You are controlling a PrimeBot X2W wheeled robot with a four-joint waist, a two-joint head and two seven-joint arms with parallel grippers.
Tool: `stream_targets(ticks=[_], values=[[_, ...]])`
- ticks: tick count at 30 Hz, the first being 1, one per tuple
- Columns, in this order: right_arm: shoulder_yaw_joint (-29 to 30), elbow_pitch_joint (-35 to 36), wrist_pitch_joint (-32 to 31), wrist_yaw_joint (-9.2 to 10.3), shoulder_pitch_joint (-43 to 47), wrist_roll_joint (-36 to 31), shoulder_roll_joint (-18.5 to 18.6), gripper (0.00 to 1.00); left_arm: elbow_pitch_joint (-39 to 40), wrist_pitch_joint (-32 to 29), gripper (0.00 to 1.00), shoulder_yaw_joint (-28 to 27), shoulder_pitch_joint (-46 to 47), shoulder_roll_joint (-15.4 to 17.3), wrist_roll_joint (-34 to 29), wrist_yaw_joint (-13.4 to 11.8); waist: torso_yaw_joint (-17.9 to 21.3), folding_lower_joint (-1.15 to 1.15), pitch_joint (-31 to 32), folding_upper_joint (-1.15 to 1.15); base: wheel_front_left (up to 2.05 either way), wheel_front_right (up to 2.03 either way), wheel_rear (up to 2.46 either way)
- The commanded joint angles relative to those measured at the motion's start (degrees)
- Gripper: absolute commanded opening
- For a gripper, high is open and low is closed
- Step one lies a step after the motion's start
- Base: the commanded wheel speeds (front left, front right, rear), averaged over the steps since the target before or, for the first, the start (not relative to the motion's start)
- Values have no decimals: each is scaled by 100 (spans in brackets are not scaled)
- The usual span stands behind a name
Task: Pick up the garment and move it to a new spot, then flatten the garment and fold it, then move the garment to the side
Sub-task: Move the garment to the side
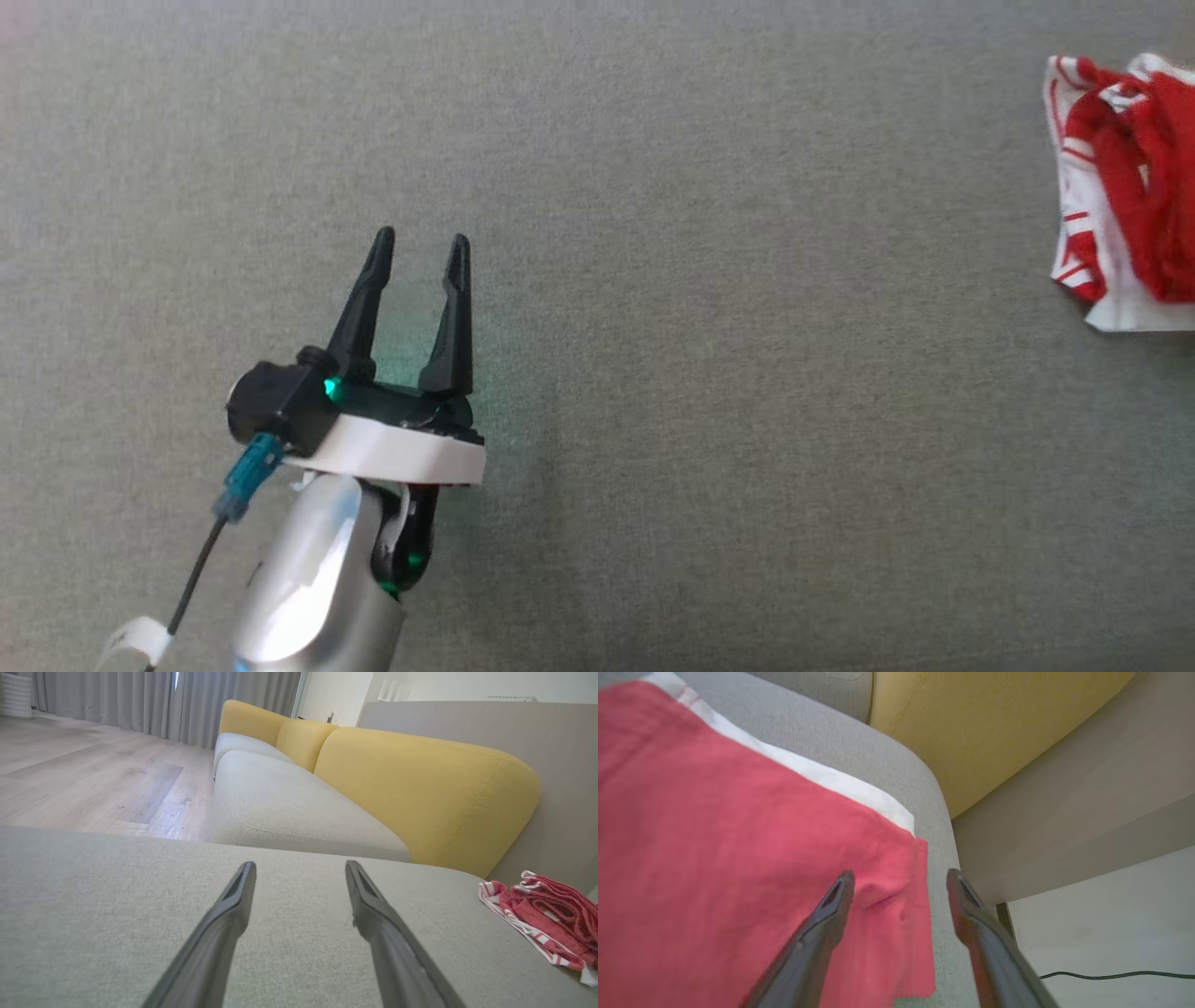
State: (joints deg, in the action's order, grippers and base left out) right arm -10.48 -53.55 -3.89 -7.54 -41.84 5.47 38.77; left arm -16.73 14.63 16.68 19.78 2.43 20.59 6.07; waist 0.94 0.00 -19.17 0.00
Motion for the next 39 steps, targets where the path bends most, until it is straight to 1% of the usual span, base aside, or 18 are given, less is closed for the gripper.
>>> stream_targets(ticks=[1,5,8,12,17,21,25,27,29,33,35,36,39], values=[[22,140,86,5,-70,-54,125,100,144,37,100,-202,117,44,-70,32,54,0,131,0,0,0,0],[108,346,212,5,-146,-159,-84,100,156,37,100,-297,15,44,-62,39,136,0,430,0,0,0,0],[155,649,306,5,-227,-188,-334,100,181,37,100,-374,-96,44,-42,26,184,0,702,0,0,0,0],[251,1230,501,5,-235,-56,-775,100,245,37,100,-527,-257,44,-21,-6,199,0,1046,0,0,0,0],[449,2102,689,5,2,181,-1459,100,361,37,100,-721,-531,44,9,-47,124,0,1494,0,0,0,0],[718,2789,834,5,488,381,-2051,100,434,37,100,-843,-775,44,-27,-57,38,0,1809,0,0,0,0],[1092,3275,895,5,1197,347,-2759,100,465,37,100,-923,-1006,44,-44,-54,-55,0,2021,0,0,0,0],[1106,3486,964,5,1631,265,-3095,100,460,37,100,-939,-1105,44,-27,-46,-94,0,2090,0,0,0,0],[1131,3644,1085,5,2067,247,-3344,100,434,37,100,-941,-1208,44,45,-41,-121,0,2148,0,0,0,0],[1095,3779,1424,5,2872,198,-3549,100,369,37,100,-919,-1411,44,90,-39,-145,0,2219,0,0,0,0],[1029,3784,1575,5,3194,190,-3576,100,365,37,100,-918,-1505,44,100,-43,-148,0,2239,0,0,0,0],[1029,3784,1575,5,3194,190,-3576,100,365,37,100,-918,-1505,44,100,-43,-148,0,2239,0,0,0,0],[965,3764,1750,5,3533,393,-3585,100,358,37,100,-932,-1637,44,69,-65,-144,0,2264,0,0,0,0]])
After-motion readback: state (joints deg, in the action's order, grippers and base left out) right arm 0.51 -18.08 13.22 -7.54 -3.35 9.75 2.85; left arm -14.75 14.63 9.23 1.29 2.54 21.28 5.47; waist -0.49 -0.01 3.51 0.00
